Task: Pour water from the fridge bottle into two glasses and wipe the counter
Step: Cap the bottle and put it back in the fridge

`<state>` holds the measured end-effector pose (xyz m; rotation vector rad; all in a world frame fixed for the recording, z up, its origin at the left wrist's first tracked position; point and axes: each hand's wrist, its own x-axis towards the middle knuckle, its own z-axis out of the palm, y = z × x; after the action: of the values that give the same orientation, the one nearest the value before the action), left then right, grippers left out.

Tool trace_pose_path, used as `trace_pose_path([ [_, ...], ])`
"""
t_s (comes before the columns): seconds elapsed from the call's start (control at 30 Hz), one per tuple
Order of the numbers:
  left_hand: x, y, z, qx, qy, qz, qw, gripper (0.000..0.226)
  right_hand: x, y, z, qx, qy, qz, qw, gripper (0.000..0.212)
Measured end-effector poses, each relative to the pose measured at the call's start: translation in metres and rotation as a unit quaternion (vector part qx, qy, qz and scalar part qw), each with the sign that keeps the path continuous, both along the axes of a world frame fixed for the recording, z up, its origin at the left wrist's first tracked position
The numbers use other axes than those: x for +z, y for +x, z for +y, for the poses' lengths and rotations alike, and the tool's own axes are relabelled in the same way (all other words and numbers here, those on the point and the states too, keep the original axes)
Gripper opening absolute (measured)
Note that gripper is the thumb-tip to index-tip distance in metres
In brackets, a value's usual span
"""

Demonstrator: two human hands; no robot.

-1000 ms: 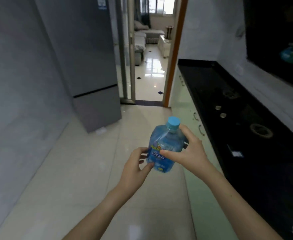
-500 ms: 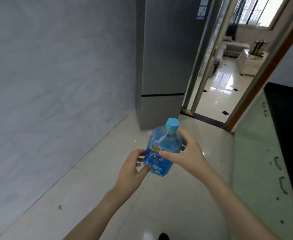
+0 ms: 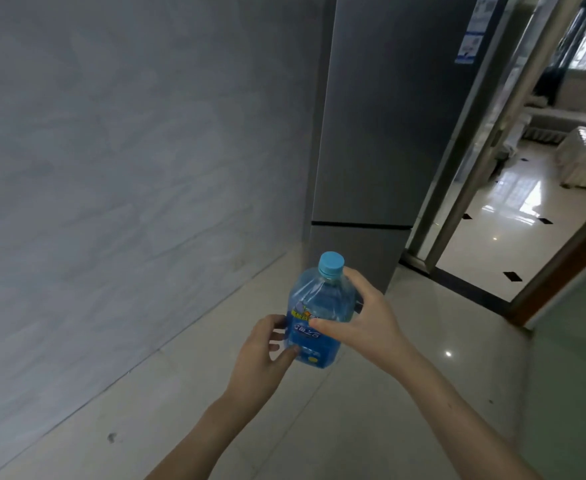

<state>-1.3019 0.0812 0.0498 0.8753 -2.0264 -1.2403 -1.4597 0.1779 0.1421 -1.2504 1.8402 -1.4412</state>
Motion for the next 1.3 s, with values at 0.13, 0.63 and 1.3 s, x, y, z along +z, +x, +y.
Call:
trace_pose_path([
  [0.13, 0.007, -0.041, -0.03, 0.0, -0.012, 0.0, 1.0, 0.036, 0.006, -0.044, -0.03, 0.008, -0.01, 0.007, 1.0, 0.072],
  [0.63, -0.007, -0.18, -0.214, -0.027, -0.019, -0.01, 0.999, 0.036, -0.008, -0.177, -0.203, -0.017, -0.022, 0.0, 1.0, 0.067],
  [1.3, 0.01, -0.404, -0.462, -0.079, -0.042, -0.037, 0.995, 0.033, 0.002, -0.38, -0.431, -0.089, -0.033, 0.008, 0.995, 0.066],
])
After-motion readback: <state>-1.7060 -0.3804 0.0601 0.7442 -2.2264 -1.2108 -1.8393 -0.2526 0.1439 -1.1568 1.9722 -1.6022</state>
